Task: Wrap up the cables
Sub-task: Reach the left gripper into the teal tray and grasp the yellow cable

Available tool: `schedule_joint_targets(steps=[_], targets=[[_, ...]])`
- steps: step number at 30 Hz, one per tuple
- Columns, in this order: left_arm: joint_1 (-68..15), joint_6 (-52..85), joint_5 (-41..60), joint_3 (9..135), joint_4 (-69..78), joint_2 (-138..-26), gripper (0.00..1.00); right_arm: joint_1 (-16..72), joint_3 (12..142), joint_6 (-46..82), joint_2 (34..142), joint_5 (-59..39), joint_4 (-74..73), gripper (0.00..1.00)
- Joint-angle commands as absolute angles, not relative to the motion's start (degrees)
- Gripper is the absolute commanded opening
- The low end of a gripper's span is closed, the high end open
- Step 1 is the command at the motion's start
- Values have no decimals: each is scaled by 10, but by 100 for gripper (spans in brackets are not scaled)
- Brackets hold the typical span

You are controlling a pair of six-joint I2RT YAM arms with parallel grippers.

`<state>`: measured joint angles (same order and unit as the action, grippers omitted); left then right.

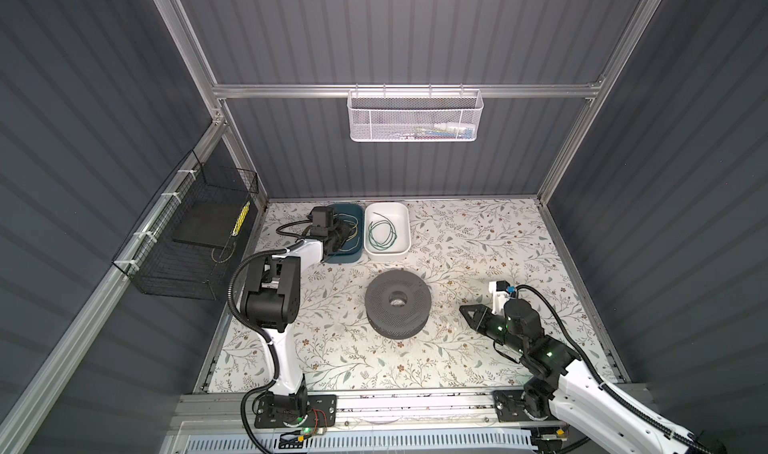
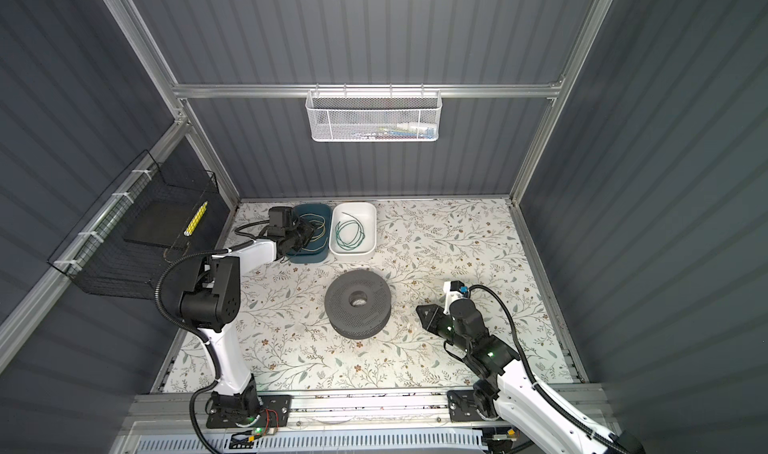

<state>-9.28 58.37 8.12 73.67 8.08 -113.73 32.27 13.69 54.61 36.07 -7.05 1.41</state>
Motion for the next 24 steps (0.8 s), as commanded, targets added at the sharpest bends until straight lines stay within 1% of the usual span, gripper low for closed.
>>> schedule_joint_targets(steps=[1, 7, 9, 12, 14, 16, 21, 22, 24], targets=[[-90, 601, 74, 761, 121, -1146, 41, 320, 128, 544, 355, -66, 23, 20], [-90, 605, 74, 780, 132, -1158, 38, 320, 121, 551, 355, -68, 16, 19], [-89, 606, 76, 786, 137, -1162, 35, 320, 120, 552, 359, -72, 12, 19], [-88, 605, 84, 801, 134, -1173, 24, 319, 120, 553, 362, -73, 9, 18], [-87, 606, 92, 805, 133, -1182, 22, 320, 120, 552, 361, -73, 9, 18], [-84, 604, 97, 805, 132, -1187, 15, 320, 121, 552, 360, -70, 10, 18], [-78, 605, 104, 801, 140, -1187, 7, 320, 124, 551, 358, -70, 13, 18], [-77, 605, 106, 799, 142, -1185, 2, 319, 124, 550, 358, -70, 13, 18], [-76, 603, 110, 799, 144, -1179, 0, 319, 125, 550, 359, -68, 14, 18]])
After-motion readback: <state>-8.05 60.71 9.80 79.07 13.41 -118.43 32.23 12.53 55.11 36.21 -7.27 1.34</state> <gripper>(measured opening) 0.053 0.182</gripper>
